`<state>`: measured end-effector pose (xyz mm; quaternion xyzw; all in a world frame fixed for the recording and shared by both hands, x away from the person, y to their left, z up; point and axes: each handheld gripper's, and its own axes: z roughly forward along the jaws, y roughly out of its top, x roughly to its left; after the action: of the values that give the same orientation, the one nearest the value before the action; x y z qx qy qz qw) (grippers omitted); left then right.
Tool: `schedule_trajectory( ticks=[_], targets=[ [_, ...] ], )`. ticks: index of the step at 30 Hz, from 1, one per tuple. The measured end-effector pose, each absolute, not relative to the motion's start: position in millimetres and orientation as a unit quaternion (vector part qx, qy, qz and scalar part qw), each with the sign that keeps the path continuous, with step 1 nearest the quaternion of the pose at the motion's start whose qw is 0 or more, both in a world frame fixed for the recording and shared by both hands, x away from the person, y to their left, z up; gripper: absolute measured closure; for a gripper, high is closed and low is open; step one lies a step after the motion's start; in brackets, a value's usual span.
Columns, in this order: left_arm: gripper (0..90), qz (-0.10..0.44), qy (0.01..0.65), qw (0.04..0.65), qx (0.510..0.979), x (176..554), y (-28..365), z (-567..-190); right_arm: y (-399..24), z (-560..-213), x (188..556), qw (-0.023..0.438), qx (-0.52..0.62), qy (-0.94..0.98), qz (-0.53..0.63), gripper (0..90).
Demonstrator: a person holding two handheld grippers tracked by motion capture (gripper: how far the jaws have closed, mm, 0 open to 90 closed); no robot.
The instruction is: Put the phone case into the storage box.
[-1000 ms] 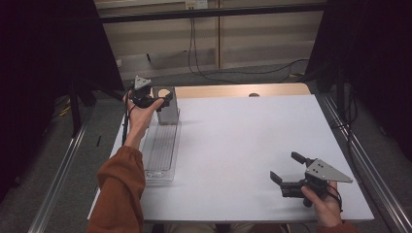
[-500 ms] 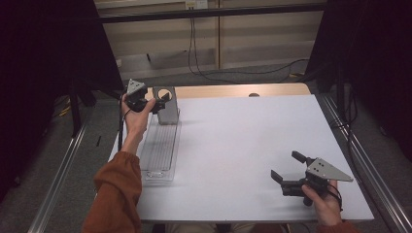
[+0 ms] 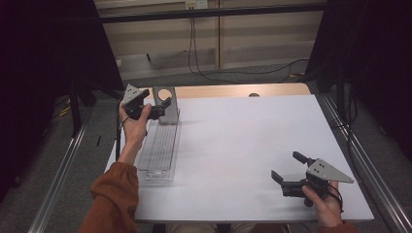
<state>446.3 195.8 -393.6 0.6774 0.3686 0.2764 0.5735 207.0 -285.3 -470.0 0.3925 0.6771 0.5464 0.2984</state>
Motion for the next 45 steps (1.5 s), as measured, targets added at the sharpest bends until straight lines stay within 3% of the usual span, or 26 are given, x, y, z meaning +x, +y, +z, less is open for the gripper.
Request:
schedule_trajectory(
  ticks=[22,45],
  targets=[
    [3.1,0.269,0.332,0.613,0.664,391.8,207.3,-391.9,-285.4,-468.4,206.3,0.300,0.392,0.674,0.549,0.0],
    [3.7,0.266,0.326,0.604,0.677,350.3,215.6,-402.8,-287.1,-468.4,204.5,0.305,0.392,0.673,0.548,0.0]
  ],
)
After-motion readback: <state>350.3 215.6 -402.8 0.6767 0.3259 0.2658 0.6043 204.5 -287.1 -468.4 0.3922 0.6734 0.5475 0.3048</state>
